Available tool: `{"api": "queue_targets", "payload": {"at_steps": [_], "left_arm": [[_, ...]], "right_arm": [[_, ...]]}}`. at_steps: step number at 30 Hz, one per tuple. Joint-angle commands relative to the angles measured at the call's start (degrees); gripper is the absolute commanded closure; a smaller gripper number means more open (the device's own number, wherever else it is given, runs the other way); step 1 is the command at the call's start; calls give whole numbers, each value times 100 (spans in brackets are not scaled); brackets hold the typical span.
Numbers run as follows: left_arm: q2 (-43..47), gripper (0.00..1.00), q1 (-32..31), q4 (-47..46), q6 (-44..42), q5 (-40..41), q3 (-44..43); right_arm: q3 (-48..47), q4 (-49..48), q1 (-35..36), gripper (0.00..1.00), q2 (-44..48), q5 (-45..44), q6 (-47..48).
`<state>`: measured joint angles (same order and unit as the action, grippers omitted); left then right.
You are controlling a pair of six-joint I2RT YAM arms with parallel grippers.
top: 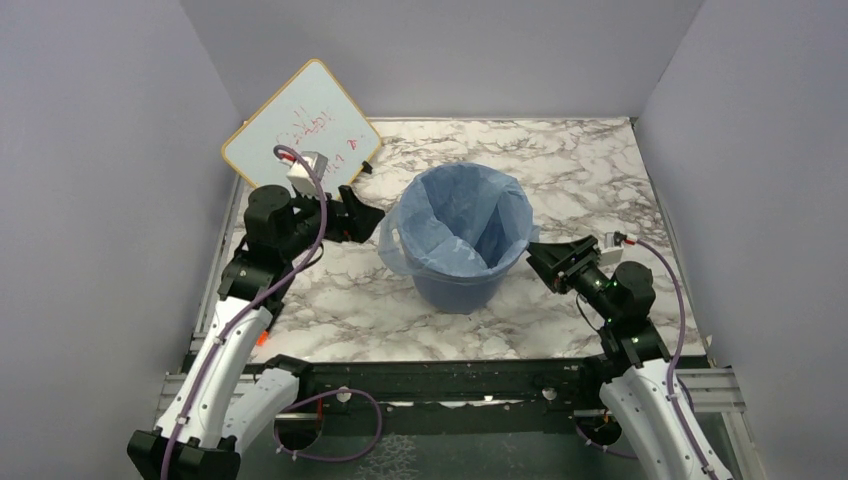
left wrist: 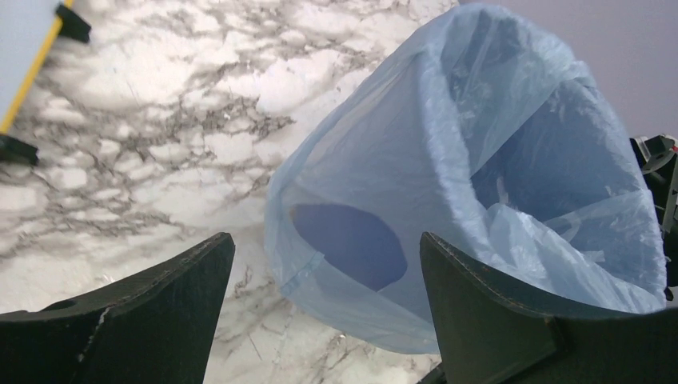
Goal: Put the trash bags into the trash bin
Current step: Place the trash bag in the trash bin.
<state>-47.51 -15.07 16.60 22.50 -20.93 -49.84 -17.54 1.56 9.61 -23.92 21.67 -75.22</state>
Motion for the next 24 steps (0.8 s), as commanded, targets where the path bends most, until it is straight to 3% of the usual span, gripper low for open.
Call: {"api": "queue_targets", "payload": {"at_steps": [1, 7, 11, 16, 24], "left_arm": [[-493, 11, 23, 158, -856, -529, -782], [-1621, 10, -60, 689, -1546, -1009, -2064], [-2233, 10, -502, 853, -2034, -963, -2683], [-3058, 10, -1735, 1414, -3032, 418, -3535], [-3940, 3, -2520, 1443, -4156, 1939, -4197]], "right_arm": [[-176, -101, -29, 42, -15, 9, -43], [-262, -494, -29, 41, -285, 246, -20], [-278, -394, -28, 41, -306, 186, -83], [-141, -168, -26, 42, 12, -47, -283], [-106, 114, -29, 41, 207, -229, -382]]}}
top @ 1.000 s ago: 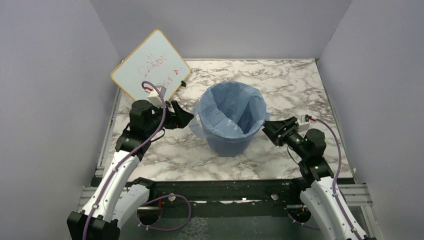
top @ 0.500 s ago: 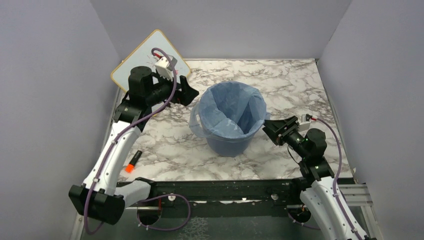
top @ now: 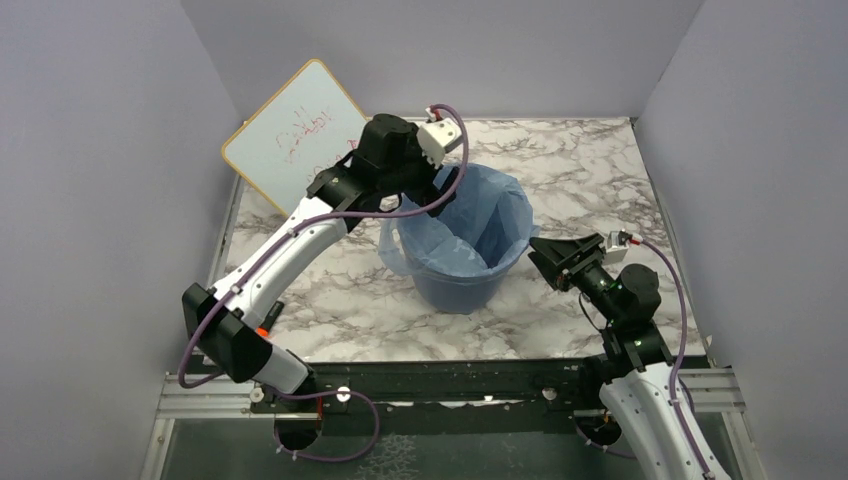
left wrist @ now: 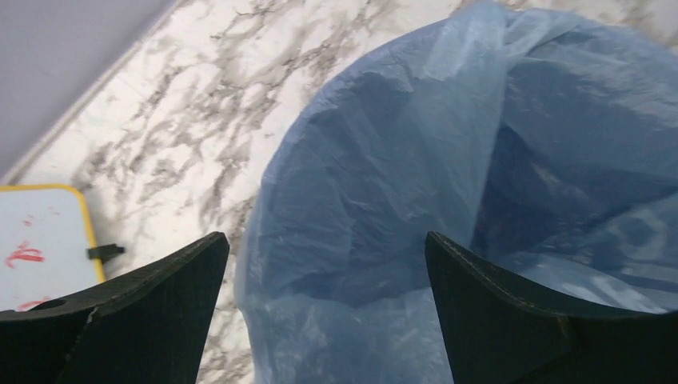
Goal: Put the trash bags into the trash bin
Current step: Place the trash bag in the trash bin.
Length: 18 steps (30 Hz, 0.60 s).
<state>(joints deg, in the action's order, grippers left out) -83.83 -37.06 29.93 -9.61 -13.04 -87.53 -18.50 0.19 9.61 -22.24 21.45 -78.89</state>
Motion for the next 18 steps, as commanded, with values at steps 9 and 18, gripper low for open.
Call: {"api": "queue_targets", "payload": {"at_steps": [9, 18], "left_arm": [[-774, 1, -670, -239, -1720, 1108, -870], [-1339, 1, -705, -282, -1951, -337, -1375]], "right_arm": [[-6, 223, -29, 40, -64, -226, 6], [61, -278, -28, 39, -405, 83, -14]]}}
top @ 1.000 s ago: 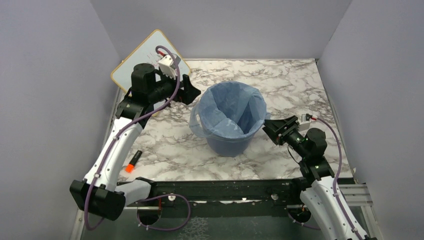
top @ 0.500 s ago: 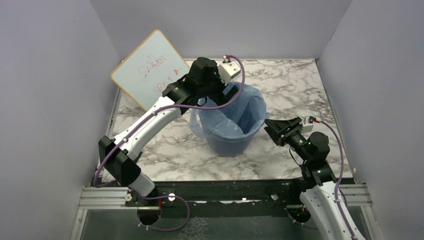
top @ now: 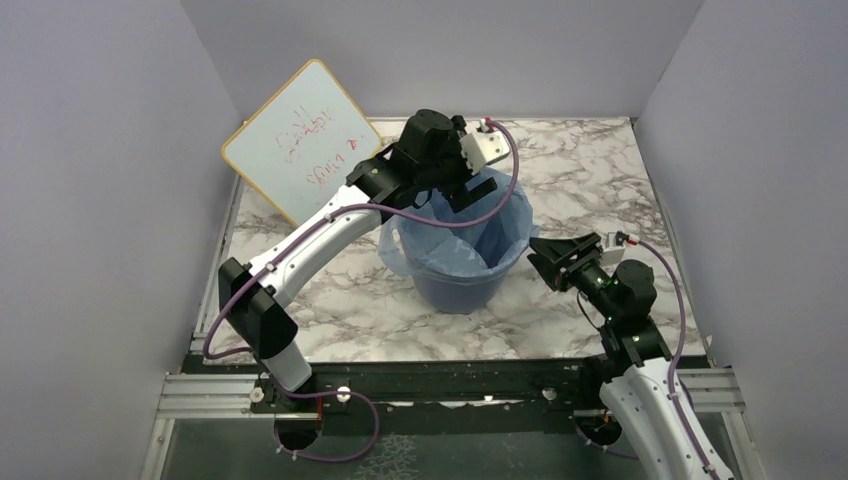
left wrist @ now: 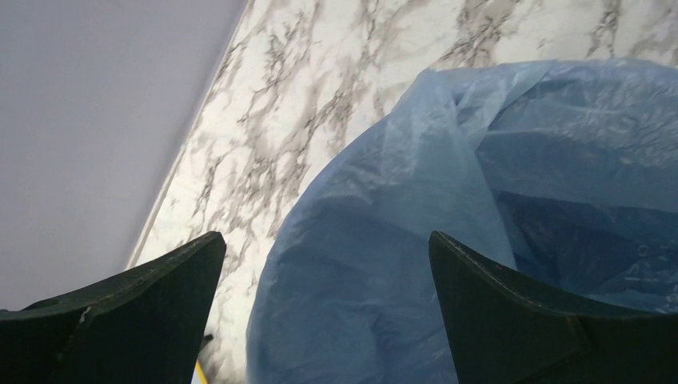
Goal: Put the trash bags into the trash bin
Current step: Place the trash bag in the trash bin.
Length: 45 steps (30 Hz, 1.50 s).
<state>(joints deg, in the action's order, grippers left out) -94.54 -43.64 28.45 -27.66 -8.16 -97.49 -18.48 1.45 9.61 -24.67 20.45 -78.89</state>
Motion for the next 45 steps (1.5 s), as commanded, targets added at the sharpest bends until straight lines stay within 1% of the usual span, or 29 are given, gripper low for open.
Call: {"api": "queue_targets", "payload": {"at_steps": [1, 3, 6, 9, 10, 11, 13, 15, 17, 18, 19, 20, 22, 23, 26, 30, 35, 36, 37, 38, 39, 40, 42, 43, 45], "left_arm": [[-346, 1, -56, -123, -148, -781, -447], [-505, 1, -65, -28, -268, -529, -559], [-698, 4, -112, 231, -418, -203, -706], [-764, 10, -161, 294, -443, -78, -704], [-775, 14, -181, 293, -451, -49, -694], [-784, 18, -199, 295, -451, -4, -679], [-806, 32, -230, 300, -442, 175, -653], [-796, 42, -266, 310, -442, 343, -601], [-764, 48, -299, 310, -431, 469, -547], [-748, 52, -297, 313, -425, 487, -520], [-720, 56, -309, 303, -425, 484, -497], [-701, 58, -309, 302, -424, 479, -475], [-680, 61, -312, 302, -394, 517, -457], [-680, 63, -311, 304, -385, 561, -458], [-691, 63, -316, 302, -381, 734, -437], [-688, 63, -316, 309, -355, 1014, -345], [-665, 63, -319, 302, -339, 1173, -262], [-660, 65, -318, 302, -337, 1170, -257], [-653, 69, -318, 306, -343, 1137, -241], [-653, 77, -321, 302, -362, 1093, -224], [-653, 84, -317, 306, -375, 1064, -220], [-647, 91, -318, 312, -391, 1032, -205], [-597, 97, -321, 317, -477, 914, -127], [-554, 98, -319, 311, -527, 857, -73], [-491, 100, -318, 286, -566, 840, -14]], "right_arm": [[77, -528, -28, 39, -239, 238, -42], [99, -717, -29, 39, -354, 327, -105], [112, -853, -29, 41, -456, 402, -100], [195, -968, -21, 48, -486, 407, -114], [238, -1033, -20, 51, -484, 412, -151], [274, -1087, -28, 56, -482, 434, -168], [285, -1068, -29, 61, -476, 462, -136], [284, -1019, -28, 70, -457, 454, -84], [296, -1000, -24, 76, -452, 463, -41], [312, -1010, -28, 80, -458, 473, -30], [330, -1027, -25, 88, -467, 494, -31], [346, -1032, -28, 93, -476, 526, -20], [354, -961, -24, 99, -492, 598, 38], [346, -899, -28, 100, -481, 629, 101], [347, -591, -24, 100, -454, 788, 357], [328, 80, -27, 99, -334, 1042, 736], [304, 914, -28, 99, 134, 1252, 1106], [290, 995, -28, 96, 231, 1224, 1174], [247, 1098, -29, 95, 317, 1130, 1201], [164, 1230, -29, 99, 388, 990, 1263], [49, 1379, -29, 99, 442, 825, 1373], [-102, 1569, -29, 95, 482, 626, 1511], [-470, 2241, -29, 77, 515, 40, 1798], [-668, 2553, -29, 75, 515, -312, 1903], [-1022, 2937, -29, 76, 522, -822, 2167]]}}
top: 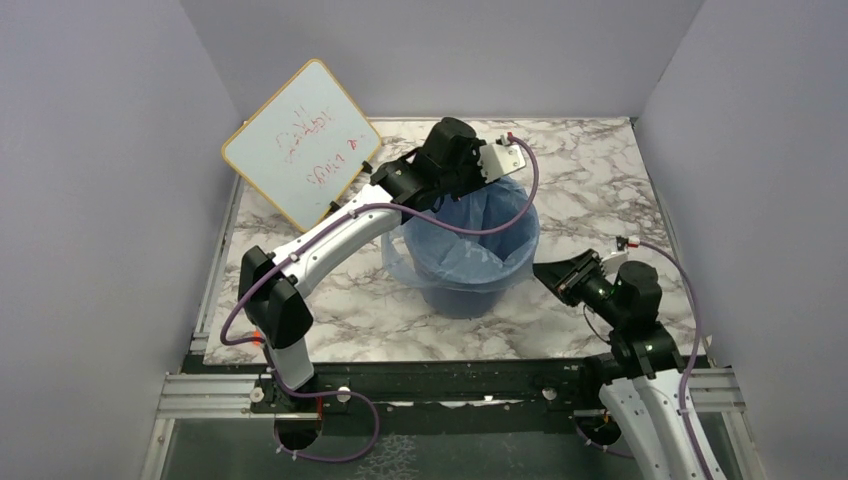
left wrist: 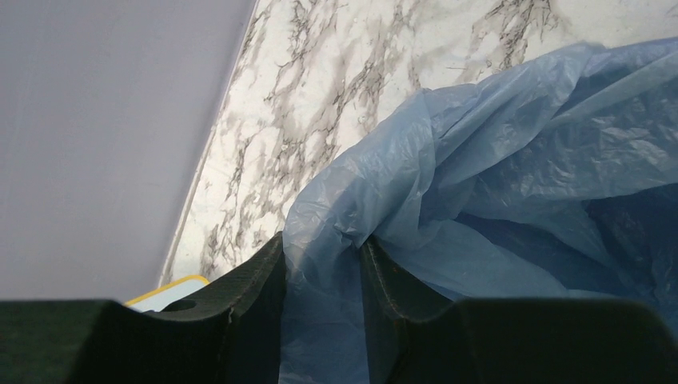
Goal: Put the trash bags into the trash bin
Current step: Place the trash bag in the trash bin.
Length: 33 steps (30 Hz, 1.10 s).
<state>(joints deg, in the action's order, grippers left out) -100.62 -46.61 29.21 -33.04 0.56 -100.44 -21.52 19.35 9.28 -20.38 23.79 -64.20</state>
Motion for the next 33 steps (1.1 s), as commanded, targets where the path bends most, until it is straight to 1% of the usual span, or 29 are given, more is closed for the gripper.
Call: {"api": "queue_targets", "payload": {"at_steps": [1, 3, 4, 6, 8, 10, 13, 16, 19, 21, 24, 25, 27, 28, 31, 33], "left_arm": [[129, 100, -17, 193, -42, -3, 286], [139, 100, -18, 182, -87, 33, 297], [139, 100, -17, 181, -93, 28, 305], [138, 100, -20, 182, -91, -29, 319], [143, 100, -22, 181, -80, -47, 326], [152, 100, -23, 179, -71, -208, 340], [185, 100, -31, 181, -77, -257, 352], [222, 100, -26, 177, -80, -267, 386], [266, 100, -26, 167, -81, -249, 425], [279, 100, -35, 169, -80, -241, 438], [287, 100, -41, 147, -18, -234, 440], [281, 100, -40, 142, -4, -216, 438], [265, 100, -41, 83, 93, -99, 427], [256, 100, -44, 62, 125, 56, 421], [215, 100, -49, 41, 203, 194, 372], [209, 100, -44, 36, 233, 197, 361]], "right_arm": [[-857, 1258, 8, 76, 115, -1416, 823], [-1140, 1426, 5, 72, 161, -1728, 958], [-1228, 1308, 4, 67, 186, -1689, 1064], [-1288, 835, 4, 61, 162, -1333, 1295], [-1337, 515, 5, 57, 0, -1118, 1122], [-1394, 292, 5, 55, -231, -1002, 792], [-1378, -320, 4, 54, -572, -592, 678], [-1397, -525, 9, 50, -820, -476, 523], [-1272, -736, 4, 50, -820, -394, 298], [-1108, -971, 4, 54, -758, -258, 151], [-947, -1204, 5, 68, -718, -1, 92], [-927, -1188, 4, 75, -726, 99, 123], [-872, -1183, 4, 82, -764, 378, 184], [-816, -1201, 4, 87, -790, 531, 215], [-640, -1180, 4, 98, -855, 1055, 339], [-529, -1061, 4, 99, -813, 1341, 456]]}}
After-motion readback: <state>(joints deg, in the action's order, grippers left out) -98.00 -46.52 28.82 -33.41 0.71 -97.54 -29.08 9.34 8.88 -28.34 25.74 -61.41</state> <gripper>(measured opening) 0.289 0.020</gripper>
